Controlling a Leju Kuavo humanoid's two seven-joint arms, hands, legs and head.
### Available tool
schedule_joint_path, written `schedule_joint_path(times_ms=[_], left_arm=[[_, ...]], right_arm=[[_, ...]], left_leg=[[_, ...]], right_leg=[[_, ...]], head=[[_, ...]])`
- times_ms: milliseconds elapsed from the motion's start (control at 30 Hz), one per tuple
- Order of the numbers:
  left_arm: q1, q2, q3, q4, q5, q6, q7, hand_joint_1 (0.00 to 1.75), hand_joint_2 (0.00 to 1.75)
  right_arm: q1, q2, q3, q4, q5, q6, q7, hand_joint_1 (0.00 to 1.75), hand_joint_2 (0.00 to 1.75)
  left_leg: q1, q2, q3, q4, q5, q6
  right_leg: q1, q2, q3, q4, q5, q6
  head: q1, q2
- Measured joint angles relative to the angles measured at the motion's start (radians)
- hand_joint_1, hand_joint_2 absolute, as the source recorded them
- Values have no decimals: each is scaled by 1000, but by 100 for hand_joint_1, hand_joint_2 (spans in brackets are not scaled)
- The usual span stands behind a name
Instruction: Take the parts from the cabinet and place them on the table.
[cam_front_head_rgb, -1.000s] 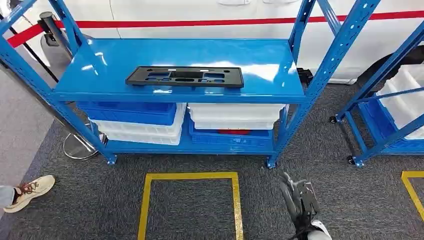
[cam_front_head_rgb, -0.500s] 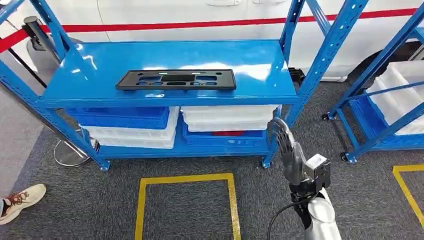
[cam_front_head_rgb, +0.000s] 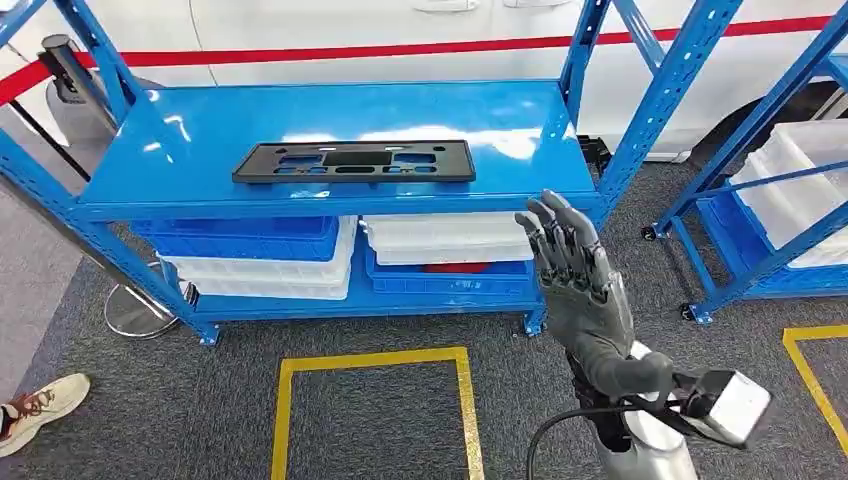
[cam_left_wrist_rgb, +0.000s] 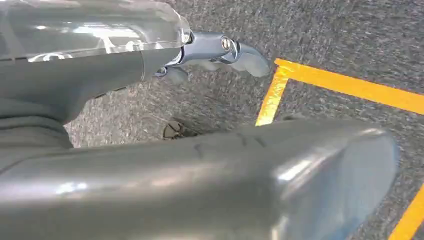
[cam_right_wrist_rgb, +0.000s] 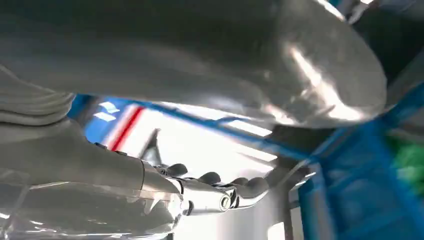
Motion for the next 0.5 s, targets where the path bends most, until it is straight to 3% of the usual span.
schedule_joint_path(times_ms=[33,67,100,133,200,233,267,300,367,400,433,467,500], left_arm=[[-2,-1,9,1,-7,-1,-1,0,0],[-4,1,15,2,-10,-3,-3,0,0],[-6,1,22,2,-14,-4,-5,0,0],[-7,0,27,4,-19,-8,-5,0,0],[-8,-1,35,5,-20,-10,-5,0,0],[-7,-1,39,6,-20,-11,-5,0,0],[-7,-1,40,6,-20,-13,-5,0,0],[-7,-1,43,6,-21,-15,-5,0,0],[-8,-1,46,6,-21,-16,-5,0,0],[-9,-1,47,7,-22,-17,-5,0,0],[-11,-3,47,11,-25,-19,-4,0,0],[-12,-3,48,11,-25,-19,-4,0,0],[-11,-3,50,11,-26,-19,-3,0,0]], right_arm=[[0,-6,18,-22,-14,6,-10,0,0],[-1,-9,32,-41,-26,11,-17,0,0],[-4,-12,46,-56,-39,12,-27,0,0],[-7,-14,56,-67,-47,13,-28,0,0],[-6,-19,69,-78,-52,14,-29,0,0],[-5,-21,74,-81,-53,14,-29,0,0],[-5,-24,78,-83,-53,14,-29,0,0],[-4,-26,84,-85,-55,15,-29,0,0],[-4,-28,89,-91,-58,18,-29,0,0],[-4,-29,91,-94,-58,20,-29,0,0],[-5,-31,93,-95,-58,21,-29,0,0],[-5,-32,94,-97,-57,21,-29,0,0],[-5,-33,97,-98,-57,21,-29,0,0]], left_leg=[[0,0,3,-3,-1,-6],[-3,1,1,2,-10,-11],[-2,5,-5,28,-28,-17],[0,6,-30,83,-60,-20],[10,10,-114,248,-131,-30],[13,11,-147,305,-143,-35],[16,13,-155,311,-128,-38],[20,15,-137,262,-86,-41],[26,17,-54,83,15,-45],[27,17,-28,24,21,-47],[19,16,-22,11,13,-41],[19,15,-28,20,13,-28],[19,14,-30,18,12,-24]], right_leg=[[-1,0,2,-6,1,-3],[-17,-2,11,-20,7,-8],[-16,-4,18,-26,7,-11],[-16,-7,20,-26,6,-16],[-16,-8,20,-25,3,-18],[-16,-8,20,-24,3,-17],[-17,-8,21,-24,1,-16],[-19,-6,24,-22,-1,-13],[-23,-5,33,-17,-11,-2],[-23,-5,34,-13,-16,4],[-14,-4,27,-4,-18,10],[-16,-3,24,-6,-17,14],[-14,-3,25,-7,-16,18]], head=[[0,0],[0,0],[-2,0],[-4,0],[-3,0],[-4,0],[-4,0],[-4,0],[-4,0],[-3,0],[-5,0],[-2,0],[-2,0]])
